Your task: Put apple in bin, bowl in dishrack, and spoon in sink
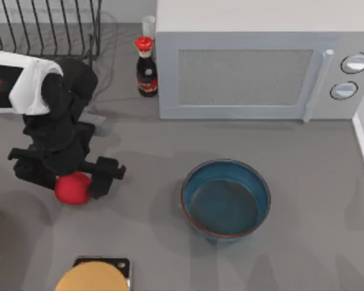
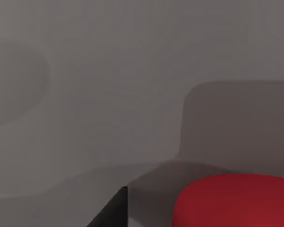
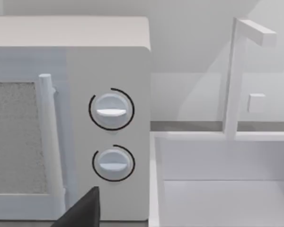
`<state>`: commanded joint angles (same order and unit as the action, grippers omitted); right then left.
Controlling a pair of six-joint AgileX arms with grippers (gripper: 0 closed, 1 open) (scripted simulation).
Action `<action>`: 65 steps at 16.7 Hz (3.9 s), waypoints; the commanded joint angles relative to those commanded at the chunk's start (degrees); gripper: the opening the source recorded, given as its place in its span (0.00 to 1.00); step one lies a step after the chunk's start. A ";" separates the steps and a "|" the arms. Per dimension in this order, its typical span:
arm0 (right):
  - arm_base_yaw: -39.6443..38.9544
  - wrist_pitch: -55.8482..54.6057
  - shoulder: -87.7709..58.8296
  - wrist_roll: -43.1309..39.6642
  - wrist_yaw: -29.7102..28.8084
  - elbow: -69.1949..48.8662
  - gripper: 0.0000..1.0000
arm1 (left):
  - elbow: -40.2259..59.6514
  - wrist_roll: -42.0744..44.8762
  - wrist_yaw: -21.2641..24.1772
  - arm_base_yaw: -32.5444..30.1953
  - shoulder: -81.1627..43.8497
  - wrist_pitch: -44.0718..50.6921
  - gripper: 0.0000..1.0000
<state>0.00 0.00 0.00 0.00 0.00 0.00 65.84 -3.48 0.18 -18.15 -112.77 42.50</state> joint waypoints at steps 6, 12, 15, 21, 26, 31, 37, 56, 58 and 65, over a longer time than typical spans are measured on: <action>0.00 0.00 0.00 0.00 0.00 0.00 1.00 | 0.00 0.00 0.00 0.00 0.00 0.00 0.00; 0.00 0.00 0.00 0.00 0.00 0.00 1.00 | 0.00 0.00 0.00 0.00 0.00 0.00 0.00; 0.00 0.00 0.00 0.00 0.00 0.00 1.00 | 1.24 0.20 -0.21 -0.08 1.28 1.42 0.00; 0.00 0.00 0.00 0.00 0.00 0.00 1.00 | 9.94 -0.05 -0.24 -0.15 5.76 15.38 0.00; 0.00 0.00 0.00 0.00 0.00 0.00 1.00 | 14.38 -0.18 -0.26 -0.06 8.86 22.23 0.00; 0.00 0.00 0.00 0.00 0.00 0.00 1.00 | 14.30 0.50 -0.28 0.08 8.58 22.27 0.00; 0.00 0.00 0.00 0.00 0.00 0.00 1.00 | 14.22 15.87 -0.10 4.01 10.17 25.30 0.00; 0.00 0.00 0.00 0.00 0.00 0.00 1.00 | 7.03 102.00 0.89 27.73 28.26 35.80 0.00; 0.00 0.00 0.00 0.00 0.00 0.00 1.00 | 6.45 104.28 0.92 28.45 29.22 35.80 0.00; 0.00 0.00 0.00 0.00 0.00 0.00 1.00 | 5.61 104.56 0.88 28.18 29.04 34.72 0.00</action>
<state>0.00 0.00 0.00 0.00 0.00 0.00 71.46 101.08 1.06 10.03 -83.74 77.22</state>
